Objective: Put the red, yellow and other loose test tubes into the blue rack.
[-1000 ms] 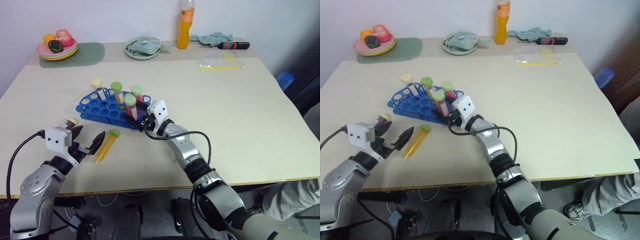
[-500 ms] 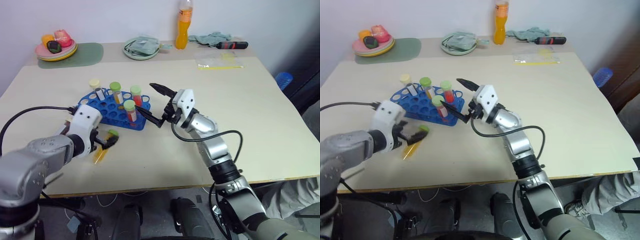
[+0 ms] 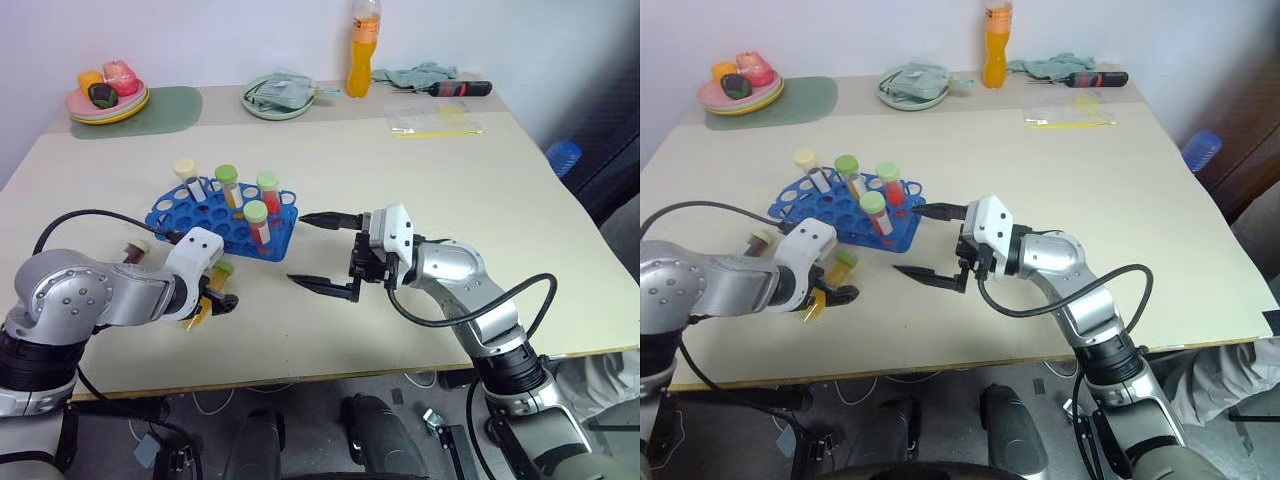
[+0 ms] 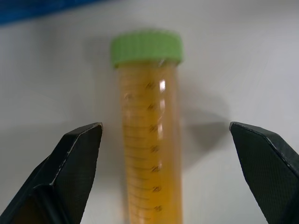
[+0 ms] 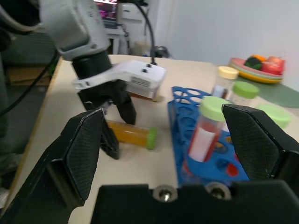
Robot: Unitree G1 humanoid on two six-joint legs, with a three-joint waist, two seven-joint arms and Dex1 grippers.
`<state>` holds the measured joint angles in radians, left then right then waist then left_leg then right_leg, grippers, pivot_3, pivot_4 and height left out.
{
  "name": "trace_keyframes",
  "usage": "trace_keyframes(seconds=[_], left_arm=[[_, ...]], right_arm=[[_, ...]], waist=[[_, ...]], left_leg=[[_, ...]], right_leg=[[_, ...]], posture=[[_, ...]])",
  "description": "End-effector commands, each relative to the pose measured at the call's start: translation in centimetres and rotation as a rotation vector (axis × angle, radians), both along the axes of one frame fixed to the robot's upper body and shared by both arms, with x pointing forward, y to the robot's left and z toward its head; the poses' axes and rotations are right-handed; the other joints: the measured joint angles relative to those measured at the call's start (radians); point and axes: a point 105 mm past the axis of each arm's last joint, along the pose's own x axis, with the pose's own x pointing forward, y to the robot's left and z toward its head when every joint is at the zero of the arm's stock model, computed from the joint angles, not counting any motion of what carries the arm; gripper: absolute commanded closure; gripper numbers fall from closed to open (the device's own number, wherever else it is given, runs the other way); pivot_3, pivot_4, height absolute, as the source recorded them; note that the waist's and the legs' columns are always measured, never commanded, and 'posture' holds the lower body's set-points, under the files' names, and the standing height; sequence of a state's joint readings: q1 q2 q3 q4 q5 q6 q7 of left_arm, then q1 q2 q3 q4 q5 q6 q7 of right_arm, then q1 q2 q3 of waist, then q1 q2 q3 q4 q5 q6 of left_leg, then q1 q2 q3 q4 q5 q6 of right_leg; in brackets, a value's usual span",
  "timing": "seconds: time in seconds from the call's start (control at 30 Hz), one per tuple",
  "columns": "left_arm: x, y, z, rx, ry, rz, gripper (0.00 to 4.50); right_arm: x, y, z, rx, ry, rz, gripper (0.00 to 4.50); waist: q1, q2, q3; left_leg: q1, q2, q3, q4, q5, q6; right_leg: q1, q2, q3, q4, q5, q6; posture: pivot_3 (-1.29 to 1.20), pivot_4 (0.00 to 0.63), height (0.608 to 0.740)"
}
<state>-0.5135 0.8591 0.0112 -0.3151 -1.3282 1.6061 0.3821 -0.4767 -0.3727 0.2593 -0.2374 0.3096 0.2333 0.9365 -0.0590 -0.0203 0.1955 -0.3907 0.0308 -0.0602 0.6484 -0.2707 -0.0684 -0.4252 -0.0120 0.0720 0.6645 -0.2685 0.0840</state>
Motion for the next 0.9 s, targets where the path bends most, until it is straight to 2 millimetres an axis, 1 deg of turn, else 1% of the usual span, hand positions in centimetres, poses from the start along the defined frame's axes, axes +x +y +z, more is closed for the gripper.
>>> trace_keyframes(seconds=[0.03,0.17,0.23,0.3,0.33,0.37,0.43,0.47,0.5,0.57,0.6,0.63,0.67,0.73,0.8,0.83,0.9], left_arm=[[0.1,0.3,0.6,0.025,-0.010,0.011,1.76],[0.0,0.8,1.0,0.028,-0.020,0.035,3.67],[-0.3,1.2,1.7,0.031,-0.032,0.025,3.67],[-0.5,2.6,2.6,-0.008,-0.050,0.083,3.67],[-0.5,3.2,3.5,-0.007,-0.102,0.104,3.67],[-0.4,3.5,4.7,-0.009,-0.175,0.114,3.67],[-0.6,3.0,7.0,-0.109,-0.298,0.072,3.67],[-0.6,2.3,8.9,-0.170,-0.420,0.022,3.67],[-0.8,1.9,10.5,-0.192,-0.530,-0.028,3.67],[-0.8,1.9,12.7,-0.205,-0.707,-0.063,3.67],[-0.5,2.1,13.4,-0.220,-0.776,-0.054,3.67],[0.3,2.4,13.9,-0.212,-0.861,-0.013,3.67],[1.1,2.6,14.2,-0.190,-0.933,0.034,3.67],[2.3,1.9,14.4,-0.189,-1.087,0.097,3.67],[3.3,1.2,13.0,-0.100,-1.183,0.133,3.67],[3.5,0.6,12.5,-0.089,-1.225,0.125,3.67],[4.1,-0.3,10.8,-0.102,-1.227,0.111,3.67]], right_arm=[[-0.7,0.4,0.7,0.007,-0.042,0.017,0.00],[-0.8,0.4,0.7,0.006,-0.041,0.014,0.00],[-0.8,0.4,0.7,0.006,-0.043,0.011,0.00],[-0.7,0.3,0.8,0.007,-0.044,0.007,0.00],[-0.7,0.3,0.8,0.007,-0.044,0.006,0.00],[-0.6,0.2,0.8,0.008,-0.043,0.005,0.00],[-0.6,0.2,0.8,0.008,-0.042,0.004,0.00],[-0.6,0.1,0.8,0.008,-0.039,0.003,0.00],[-0.6,0.1,0.8,0.009,-0.037,0.001,0.00],[-0.4,0.1,0.8,0.013,-0.030,-0.003,0.00],[-0.3,0.0,0.8,0.016,-0.026,-0.006,0.00],[-0.2,0.0,0.8,0.020,-0.023,-0.010,0.00],[-0.1,0.1,0.8,0.022,-0.021,-0.015,0.00],[0.1,0.1,0.8,0.027,-0.019,-0.026,0.00],[0.3,0.1,0.7,0.032,-0.016,-0.040,0.00],[0.4,0.1,0.7,0.033,-0.014,-0.046,0.00],[0.5,-0.1,0.7,0.032,-0.013,-0.063,0.00]], waist=[[0.004,0.000,0.000],[0.012,0.000,0.000],[0.015,0.000,0.000],[0.013,0.000,0.000],[0.012,0.000,0.000],[0.014,0.000,0.000],[0.016,0.000,0.000],[0.017,0.000,0.000],[0.018,0.000,0.000],[0.021,0.000,0.000],[0.024,0.000,0.000],[0.024,0.000,0.000],[0.025,0.001,0.000],[0.028,0.000,-0.001],[0.028,-0.001,-0.001],[0.027,-0.001,-0.001],[0.025,-0.001,-0.001]], left_leg=[[0.000,0.000,0.000,0.000,0.000,0.000],[0.000,0.000,0.000,0.000,0.000,0.000],[0.000,0.000,0.000,0.000,0.000,-0.001],[0.000,0.000,0.001,0.000,0.001,-0.001],[0.000,0.000,0.001,0.000,0.001,-0.001],[0.000,0.000,0.001,0.000,0.001,-0.001],[0.000,0.000,0.001,0.000,0.001,-0.001],[-0.001,0.000,0.001,0.000,0.001,-0.002],[-0.001,0.000,0.001,0.000,0.002,-0.003],[-0.001,0.000,0.002,-0.001,0.003,-0.006],[-0.001,-0.001,0.002,-0.001,0.003,-0.006],[-0.001,-0.001,0.002,-0.001,0.003,-0.006],[-0.001,-0.001,0.002,-0.001,0.003,-0.006],[0.000,-0.001,0.002,-0.001,0.003,-0.006],[0.000,-0.001,0.002,0.000,0.003,-0.006],[-0.001,-0.001,0.002,0.000,0.003,-0.006],[-0.001,-0.001,0.002,-0.001,0.003,-0.006]], right_leg=[[0.000,0.000,0.000,0.000,0.000,0.000],[0.000,0.000,0.000,0.000,0.000,0.000],[0.000,0.000,0.000,0.000,0.000,0.000],[0.000,0.000,0.000,0.000,0.000,0.000],[0.000,0.000,0.000,0.000,0.000,0.000],[-0.001,0.000,0.000,0.000,0.000,0.000],[-0.001,0.000,0.000,0.000,0.000,0.000],[-0.001,0.000,0.000,-0.001,0.000,0.000],[-0.001,0.000,0.000,-0.001,0.000,0.000],[-0.001,-0.001,0.000,-0.002,0.000,0.000],[-0.001,-0.001,0.000,-0.002,0.000,-0.001],[-0.001,-0.001,0.000,-0.002,0.000,-0.001],[0.000,-0.001,0.000,-0.002,0.000,-0.001],[0.001,-0.001,0.000,-0.003,0.000,0.000],[0.002,0.000,0.000,-0.003,0.000,0.000],[0.002,0.000,0.000,-0.004,0.000,0.000],[0.001,-0.001,0.001,-0.003,0.000,0.000]], posture=[[0.00,0.150,0.740],[0.00,0.150,0.740],[0.00,0.150,0.740],[0.00,0.150,0.740],[0.00,0.150,0.740],[0.00,0.150,0.740],[0.00,0.150,0.740],[0.00,0.150,0.740],[0.00,0.150,0.740],[0.00,0.150,0.740],[0.00,0.150,0.740],[0.00,0.150,0.740],[0.00,0.150,0.740],[0.00,0.150,0.740],[0.00,0.150,0.740],[0.00,0.150,0.740],[0.00,0.150,0.740]])
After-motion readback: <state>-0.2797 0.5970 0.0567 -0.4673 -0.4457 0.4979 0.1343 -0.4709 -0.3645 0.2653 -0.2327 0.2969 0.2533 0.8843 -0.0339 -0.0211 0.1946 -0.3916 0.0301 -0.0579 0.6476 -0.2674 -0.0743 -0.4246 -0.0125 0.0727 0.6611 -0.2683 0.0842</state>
